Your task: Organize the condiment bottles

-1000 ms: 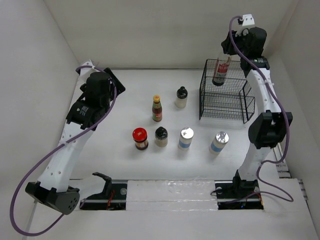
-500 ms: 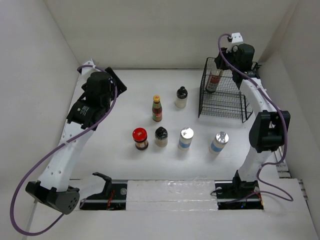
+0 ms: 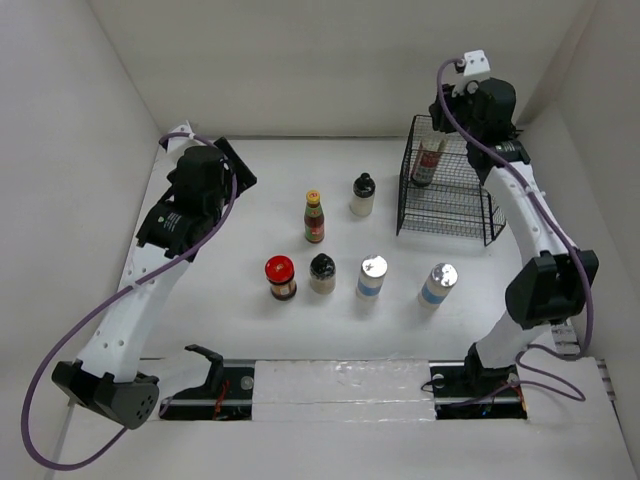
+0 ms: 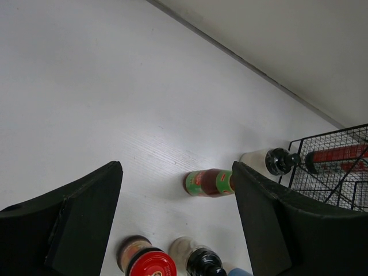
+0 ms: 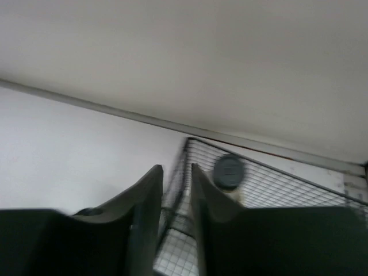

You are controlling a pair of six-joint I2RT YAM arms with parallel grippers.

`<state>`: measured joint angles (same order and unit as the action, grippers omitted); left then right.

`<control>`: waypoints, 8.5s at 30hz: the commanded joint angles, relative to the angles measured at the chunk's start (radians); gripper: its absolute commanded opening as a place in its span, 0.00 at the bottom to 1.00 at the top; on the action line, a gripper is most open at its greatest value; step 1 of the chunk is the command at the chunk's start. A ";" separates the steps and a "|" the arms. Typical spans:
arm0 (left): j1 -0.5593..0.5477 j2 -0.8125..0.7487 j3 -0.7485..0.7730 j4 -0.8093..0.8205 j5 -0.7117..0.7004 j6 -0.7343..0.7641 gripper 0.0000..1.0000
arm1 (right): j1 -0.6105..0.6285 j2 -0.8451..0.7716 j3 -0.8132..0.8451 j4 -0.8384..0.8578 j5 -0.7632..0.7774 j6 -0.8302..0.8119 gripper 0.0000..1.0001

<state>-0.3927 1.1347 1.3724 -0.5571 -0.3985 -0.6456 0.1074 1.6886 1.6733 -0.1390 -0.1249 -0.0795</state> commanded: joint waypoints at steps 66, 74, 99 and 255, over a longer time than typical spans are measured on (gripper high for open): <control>-0.023 0.040 0.013 0.094 0.061 -0.012 0.68 | -0.221 -0.049 0.373 -0.030 -0.159 0.044 0.00; -0.023 0.060 0.013 0.094 0.070 -0.012 0.66 | -0.261 0.022 0.362 0.001 -0.176 0.035 0.00; -0.023 0.119 0.060 0.103 0.061 -0.012 0.66 | -0.241 0.121 0.266 0.050 -0.167 0.026 0.00; -0.032 0.050 -0.049 0.132 0.118 0.015 0.46 | -0.370 0.008 0.000 0.090 -0.111 0.063 0.00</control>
<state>-0.4198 1.1870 1.3018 -0.4522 -0.2863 -0.6434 -0.2554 1.7153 1.6821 -0.2115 -0.2718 -0.0063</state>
